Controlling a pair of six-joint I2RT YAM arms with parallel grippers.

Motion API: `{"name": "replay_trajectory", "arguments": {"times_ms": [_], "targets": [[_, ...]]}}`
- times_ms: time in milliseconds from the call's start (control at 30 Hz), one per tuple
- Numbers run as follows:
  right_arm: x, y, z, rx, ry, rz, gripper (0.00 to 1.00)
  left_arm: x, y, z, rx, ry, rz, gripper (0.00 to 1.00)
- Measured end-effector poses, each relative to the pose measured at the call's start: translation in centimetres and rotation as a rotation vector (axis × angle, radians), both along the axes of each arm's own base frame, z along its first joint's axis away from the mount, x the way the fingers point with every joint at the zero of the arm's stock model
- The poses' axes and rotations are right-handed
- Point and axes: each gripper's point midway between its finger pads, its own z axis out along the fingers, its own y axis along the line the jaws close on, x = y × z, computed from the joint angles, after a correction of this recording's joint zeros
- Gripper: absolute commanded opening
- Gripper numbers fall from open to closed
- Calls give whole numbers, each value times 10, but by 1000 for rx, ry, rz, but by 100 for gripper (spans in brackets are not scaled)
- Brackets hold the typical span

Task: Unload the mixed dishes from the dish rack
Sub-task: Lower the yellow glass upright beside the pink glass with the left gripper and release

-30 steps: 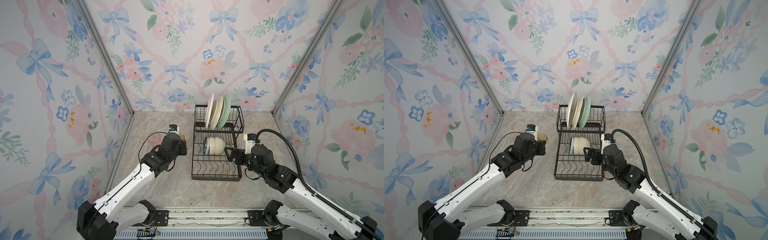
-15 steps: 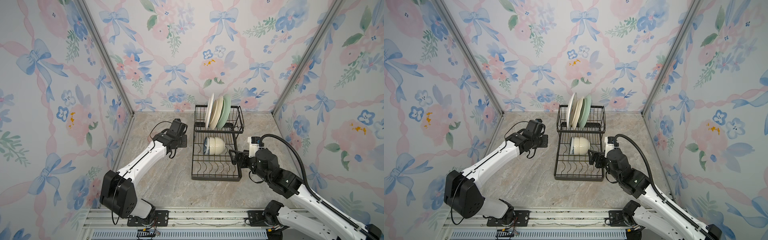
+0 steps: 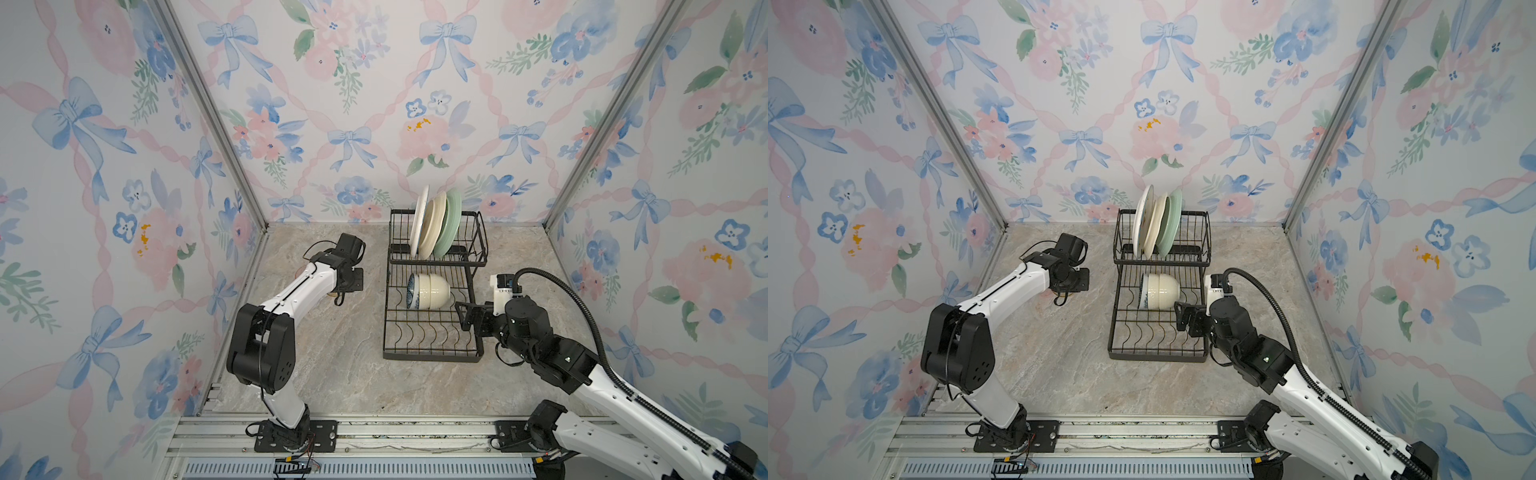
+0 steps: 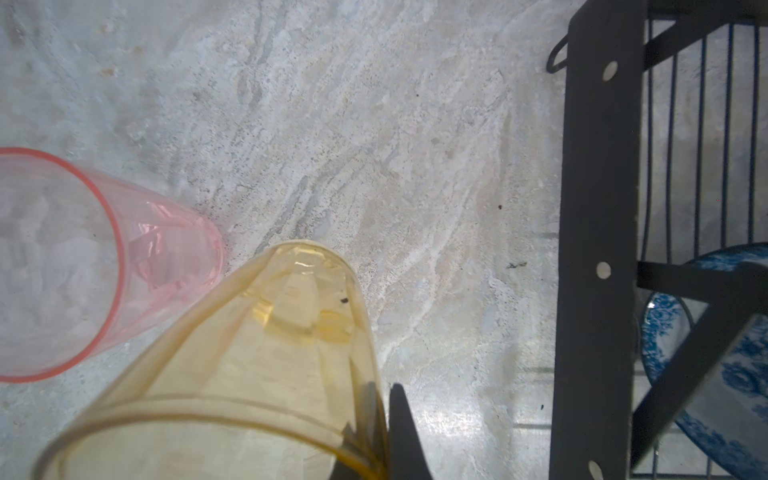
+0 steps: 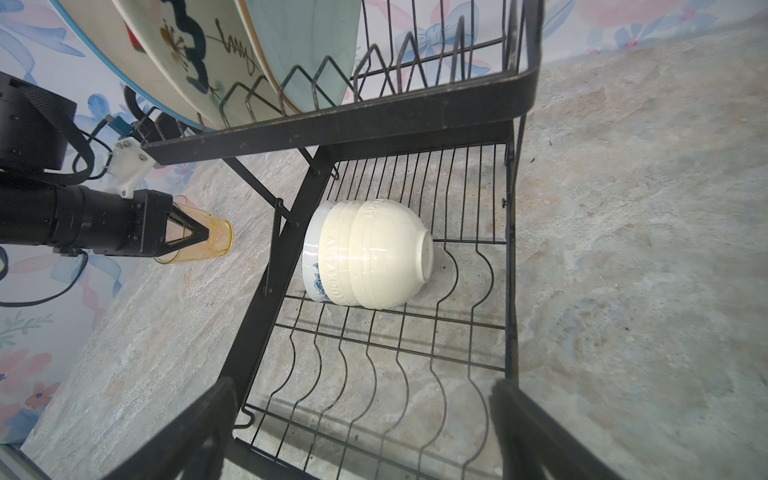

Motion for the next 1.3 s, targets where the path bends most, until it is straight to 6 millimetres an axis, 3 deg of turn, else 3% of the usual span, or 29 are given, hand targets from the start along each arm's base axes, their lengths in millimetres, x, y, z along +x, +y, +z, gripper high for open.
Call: {"name": "replay_trajectory", "arguments": {"times_ms": [167,333,533,600,700,933,1067,1200,1300], "targets": [[-1,2,-2,2,7,12,97,3,-1,-20,0,54,-11,0],[-2,3,-6,-2,16,18,97,8,3,-24,7,72,-3,1],[-2,4,-8,-5,19,27,97,22,6,-19,24,60,-6,36],[-2,6,-10,-9,27,35,97,26,7,-16,31,49,-6,64],[-2,8,-14,-16,40,41,97,29,8,-14,41,45,-6,96],[-3,9,-17,-20,49,47,97,30,12,-11,61,38,6,98],[-2,9,-17,-21,51,47,97,30,12,1,53,10,9,98],[-2,9,-23,-27,57,46,97,27,8,35,39,-70,9,98],[-3,8,-32,-33,64,47,97,17,-8,66,34,-151,-19,98]]}}
